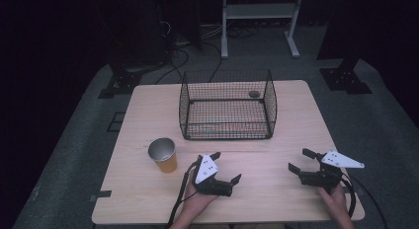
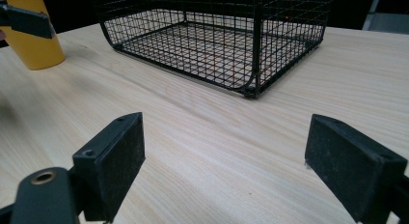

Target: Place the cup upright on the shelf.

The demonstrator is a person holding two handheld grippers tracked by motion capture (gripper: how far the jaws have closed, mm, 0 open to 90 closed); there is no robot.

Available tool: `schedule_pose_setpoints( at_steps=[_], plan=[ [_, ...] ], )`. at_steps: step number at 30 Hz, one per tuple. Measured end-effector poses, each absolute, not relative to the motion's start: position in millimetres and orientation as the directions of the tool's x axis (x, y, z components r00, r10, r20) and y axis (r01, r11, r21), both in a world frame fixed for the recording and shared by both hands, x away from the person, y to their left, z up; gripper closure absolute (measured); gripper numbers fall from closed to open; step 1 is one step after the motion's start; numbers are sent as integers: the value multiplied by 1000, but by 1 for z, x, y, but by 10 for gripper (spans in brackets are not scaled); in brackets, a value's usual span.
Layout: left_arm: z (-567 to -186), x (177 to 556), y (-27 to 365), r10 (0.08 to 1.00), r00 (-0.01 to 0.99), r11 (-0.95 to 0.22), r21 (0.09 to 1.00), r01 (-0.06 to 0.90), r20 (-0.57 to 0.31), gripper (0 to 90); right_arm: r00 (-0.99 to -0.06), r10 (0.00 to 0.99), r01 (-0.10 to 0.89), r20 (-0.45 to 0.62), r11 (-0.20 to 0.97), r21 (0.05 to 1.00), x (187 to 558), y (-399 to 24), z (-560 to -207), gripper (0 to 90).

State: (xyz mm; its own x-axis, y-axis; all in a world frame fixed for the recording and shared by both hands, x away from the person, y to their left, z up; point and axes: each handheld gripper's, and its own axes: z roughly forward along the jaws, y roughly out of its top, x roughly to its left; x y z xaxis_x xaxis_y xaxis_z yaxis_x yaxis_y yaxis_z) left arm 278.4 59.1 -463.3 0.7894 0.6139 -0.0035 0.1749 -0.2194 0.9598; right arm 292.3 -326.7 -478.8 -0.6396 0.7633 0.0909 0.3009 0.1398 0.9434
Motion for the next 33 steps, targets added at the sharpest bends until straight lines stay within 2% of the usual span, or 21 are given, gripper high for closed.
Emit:
schedule_pose_setpoints(
  at_steps=[15,33],
  plan=[
    [-451,269,70,595,804,-223,964,146,16,33,-633,770,305,82,151,940,293,-325,-479,130],
    [-439,255,97,612,789,-226,967,120,45,26,-630,773,307,79,154,939,293,-325,-479,130]
  ],
)
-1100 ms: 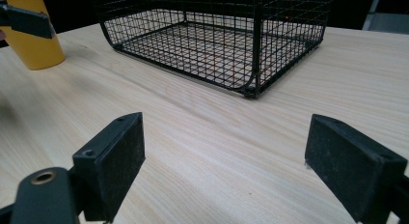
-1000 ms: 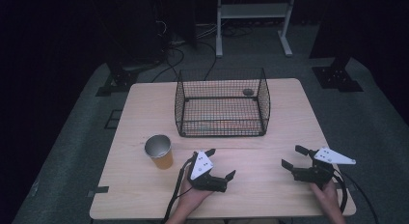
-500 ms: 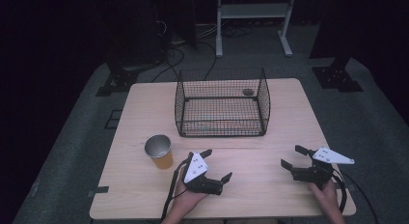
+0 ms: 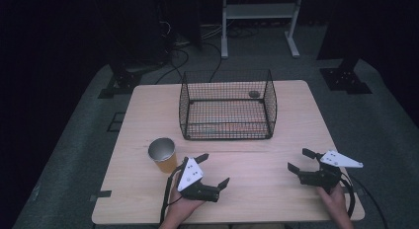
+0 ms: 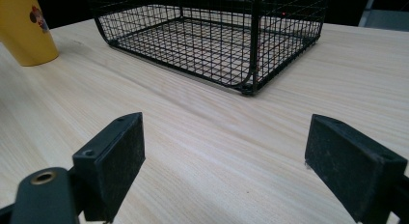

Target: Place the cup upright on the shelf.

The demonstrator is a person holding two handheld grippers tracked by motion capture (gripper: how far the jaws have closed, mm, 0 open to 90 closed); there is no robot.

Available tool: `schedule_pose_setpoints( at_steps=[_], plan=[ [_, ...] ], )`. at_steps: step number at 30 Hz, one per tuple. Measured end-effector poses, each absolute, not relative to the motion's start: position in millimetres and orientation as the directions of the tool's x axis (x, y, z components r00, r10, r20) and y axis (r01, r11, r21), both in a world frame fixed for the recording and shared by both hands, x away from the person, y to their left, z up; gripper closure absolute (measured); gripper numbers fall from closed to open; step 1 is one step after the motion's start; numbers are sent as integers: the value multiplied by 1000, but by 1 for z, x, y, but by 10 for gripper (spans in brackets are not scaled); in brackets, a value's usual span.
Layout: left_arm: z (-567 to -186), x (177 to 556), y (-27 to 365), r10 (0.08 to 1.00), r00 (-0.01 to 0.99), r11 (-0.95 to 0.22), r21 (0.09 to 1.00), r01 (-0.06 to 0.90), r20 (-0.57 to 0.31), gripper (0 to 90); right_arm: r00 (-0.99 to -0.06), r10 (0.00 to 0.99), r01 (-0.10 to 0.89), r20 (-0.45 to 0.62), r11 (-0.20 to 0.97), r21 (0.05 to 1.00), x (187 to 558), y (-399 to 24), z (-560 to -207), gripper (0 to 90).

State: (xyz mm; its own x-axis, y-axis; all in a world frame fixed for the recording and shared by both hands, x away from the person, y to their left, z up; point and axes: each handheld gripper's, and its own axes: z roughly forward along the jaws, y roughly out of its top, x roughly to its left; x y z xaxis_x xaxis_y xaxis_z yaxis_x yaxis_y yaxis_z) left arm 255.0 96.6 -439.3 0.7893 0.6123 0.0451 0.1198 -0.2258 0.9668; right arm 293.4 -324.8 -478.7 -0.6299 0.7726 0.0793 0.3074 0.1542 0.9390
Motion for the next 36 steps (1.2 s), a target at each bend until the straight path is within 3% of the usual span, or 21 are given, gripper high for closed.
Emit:
schedule_pose_setpoints(
  at_steps=[36],
  plan=[
    [-428,207,189,744,657,-247,964,101,122,20,-625,776,317,84,154,936,294,-325,-479,130]
  ],
)
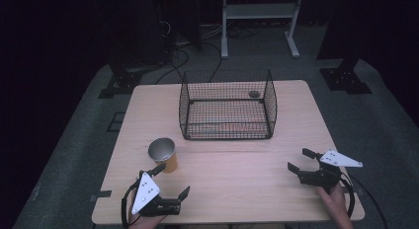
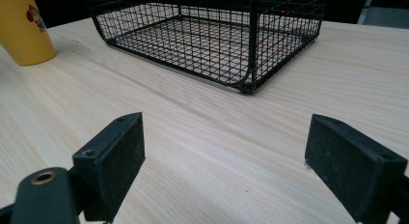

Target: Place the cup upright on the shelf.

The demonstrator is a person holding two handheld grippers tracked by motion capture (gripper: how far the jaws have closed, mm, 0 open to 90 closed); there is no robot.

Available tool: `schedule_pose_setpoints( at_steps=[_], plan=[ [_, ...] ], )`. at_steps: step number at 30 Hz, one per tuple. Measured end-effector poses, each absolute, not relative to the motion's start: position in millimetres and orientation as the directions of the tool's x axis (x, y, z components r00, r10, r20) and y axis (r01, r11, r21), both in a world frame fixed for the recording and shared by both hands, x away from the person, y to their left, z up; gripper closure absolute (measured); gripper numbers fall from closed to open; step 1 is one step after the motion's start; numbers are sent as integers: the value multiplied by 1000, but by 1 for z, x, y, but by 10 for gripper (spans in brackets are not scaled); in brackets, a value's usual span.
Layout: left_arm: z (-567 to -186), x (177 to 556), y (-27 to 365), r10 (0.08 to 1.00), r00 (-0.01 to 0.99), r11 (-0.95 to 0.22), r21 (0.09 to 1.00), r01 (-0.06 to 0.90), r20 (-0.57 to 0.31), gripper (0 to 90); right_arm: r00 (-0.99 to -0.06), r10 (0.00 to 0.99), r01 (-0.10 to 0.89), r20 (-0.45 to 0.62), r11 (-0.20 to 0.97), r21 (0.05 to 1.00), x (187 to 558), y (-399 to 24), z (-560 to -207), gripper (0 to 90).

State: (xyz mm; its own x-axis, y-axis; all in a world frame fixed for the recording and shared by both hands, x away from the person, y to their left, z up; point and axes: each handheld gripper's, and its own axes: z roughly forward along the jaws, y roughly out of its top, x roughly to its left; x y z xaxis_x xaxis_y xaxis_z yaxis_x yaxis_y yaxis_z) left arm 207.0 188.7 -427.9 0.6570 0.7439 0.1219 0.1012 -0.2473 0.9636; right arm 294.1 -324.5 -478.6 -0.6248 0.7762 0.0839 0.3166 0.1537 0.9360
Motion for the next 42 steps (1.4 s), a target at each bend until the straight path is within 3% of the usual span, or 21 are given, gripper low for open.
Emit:
schedule_pose_setpoints(
  at_steps=[14,42],
  plan=[
    [-427,208,213,795,594,-224,969,108,118,19,-626,775,317,83,155,936,294,-324,-479,130],
    [-444,256,241,833,548,-222,953,204,76,1,-628,774,317,81,159,935,295,-324,-479,130]
  ],
)
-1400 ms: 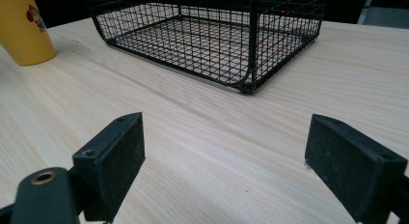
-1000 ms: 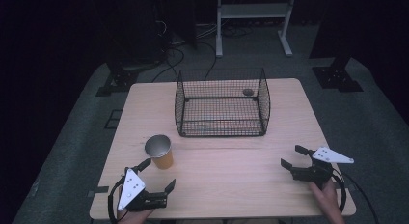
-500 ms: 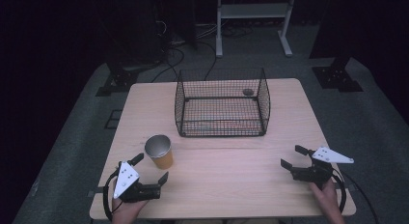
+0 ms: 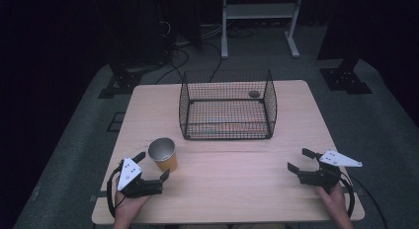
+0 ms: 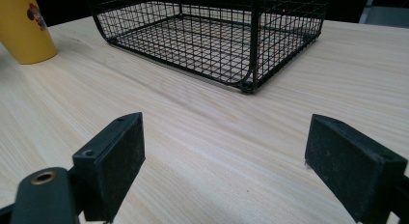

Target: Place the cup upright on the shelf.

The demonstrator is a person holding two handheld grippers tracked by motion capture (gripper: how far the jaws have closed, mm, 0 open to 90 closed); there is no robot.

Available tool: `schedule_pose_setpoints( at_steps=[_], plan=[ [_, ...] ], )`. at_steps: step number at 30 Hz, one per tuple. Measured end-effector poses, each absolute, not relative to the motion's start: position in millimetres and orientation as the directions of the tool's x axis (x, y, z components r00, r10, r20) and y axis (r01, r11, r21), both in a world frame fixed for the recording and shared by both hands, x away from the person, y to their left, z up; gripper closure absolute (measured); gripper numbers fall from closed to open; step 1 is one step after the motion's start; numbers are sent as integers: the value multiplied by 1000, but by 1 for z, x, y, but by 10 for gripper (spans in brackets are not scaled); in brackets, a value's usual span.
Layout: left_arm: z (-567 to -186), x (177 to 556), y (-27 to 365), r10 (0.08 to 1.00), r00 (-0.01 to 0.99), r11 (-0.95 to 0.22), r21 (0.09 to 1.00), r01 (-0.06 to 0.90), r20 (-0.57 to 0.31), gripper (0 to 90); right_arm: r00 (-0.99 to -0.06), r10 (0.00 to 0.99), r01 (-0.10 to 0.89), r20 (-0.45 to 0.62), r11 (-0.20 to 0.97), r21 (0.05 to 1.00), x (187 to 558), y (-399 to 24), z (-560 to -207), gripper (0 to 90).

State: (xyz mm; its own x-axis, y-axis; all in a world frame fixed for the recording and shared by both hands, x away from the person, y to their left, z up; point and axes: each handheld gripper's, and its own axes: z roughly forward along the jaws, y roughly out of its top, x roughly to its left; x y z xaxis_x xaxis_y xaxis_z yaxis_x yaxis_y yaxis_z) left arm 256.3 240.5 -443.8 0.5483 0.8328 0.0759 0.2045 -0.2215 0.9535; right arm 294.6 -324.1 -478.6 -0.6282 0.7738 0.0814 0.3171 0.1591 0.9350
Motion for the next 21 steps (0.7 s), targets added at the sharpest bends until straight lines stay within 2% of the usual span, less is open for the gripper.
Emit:
schedule_pose_setpoints(
  at_steps=[21],
  plan=[
    [-454,295,236,822,568,-216,937,274,24,1,-629,773,318,81,162,934,295,-324,-479,130]
  ],
)
